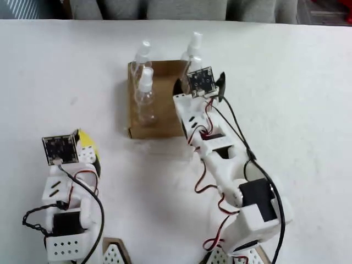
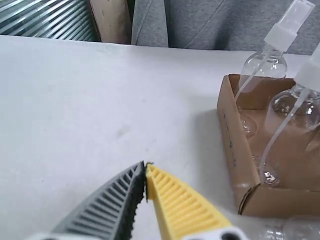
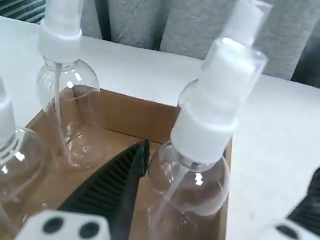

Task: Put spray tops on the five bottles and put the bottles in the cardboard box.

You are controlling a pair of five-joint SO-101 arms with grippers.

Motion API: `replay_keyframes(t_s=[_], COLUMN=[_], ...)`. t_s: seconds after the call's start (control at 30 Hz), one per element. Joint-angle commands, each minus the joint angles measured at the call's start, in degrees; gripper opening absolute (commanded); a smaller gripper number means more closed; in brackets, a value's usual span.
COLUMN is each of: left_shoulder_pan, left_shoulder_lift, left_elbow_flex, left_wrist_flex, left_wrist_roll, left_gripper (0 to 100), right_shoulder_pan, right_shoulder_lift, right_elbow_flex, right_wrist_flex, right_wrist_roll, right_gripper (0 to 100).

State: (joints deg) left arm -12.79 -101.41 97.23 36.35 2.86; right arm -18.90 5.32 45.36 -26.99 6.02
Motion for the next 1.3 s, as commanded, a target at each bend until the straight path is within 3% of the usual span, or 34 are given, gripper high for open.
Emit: replay_keyframes(t_s=[0.0, 0.23, 0.5, 0.93, 1.03, 1.27], left_shoulder_pan=[-0.66, -0.66, -0.66, -0.66, -0.66, -0.66], left_shoulder_lift=[-0.84, -0.84, -0.84, -0.84, -0.84, -0.84], left_elbow_flex=[-0.09, -0.09, -0.09, -0.09, -0.09, -0.09], left_wrist_flex=[-1.85, -1.85, -1.85, -1.85, -1.85, -1.67], left_wrist_roll=[-0.62, -0.7, -0.7, -0.7, -0.7, -0.7], left_gripper=[2, 2, 2, 2, 2, 2], right_shoulder_pan=[-0.31, -0.31, -0.13, -0.13, -0.13, -0.57], right_shoulder_lift=[-6.2, -13.76, -26.15, -58.77, -64.92, -74.42], right_elbow_flex=[0.79, 5.1, 7.74, 8.0, 7.65, 7.82], right_wrist_flex=[0.31, 0.92, 12.0, 49.63, 60.26, 75.91], right_wrist_roll=[-1.41, -2.37, -2.46, -4.48, -3.78, 7.21], right_gripper=[42.7, 42.7, 42.7, 42.1, 34.4, 0.5])
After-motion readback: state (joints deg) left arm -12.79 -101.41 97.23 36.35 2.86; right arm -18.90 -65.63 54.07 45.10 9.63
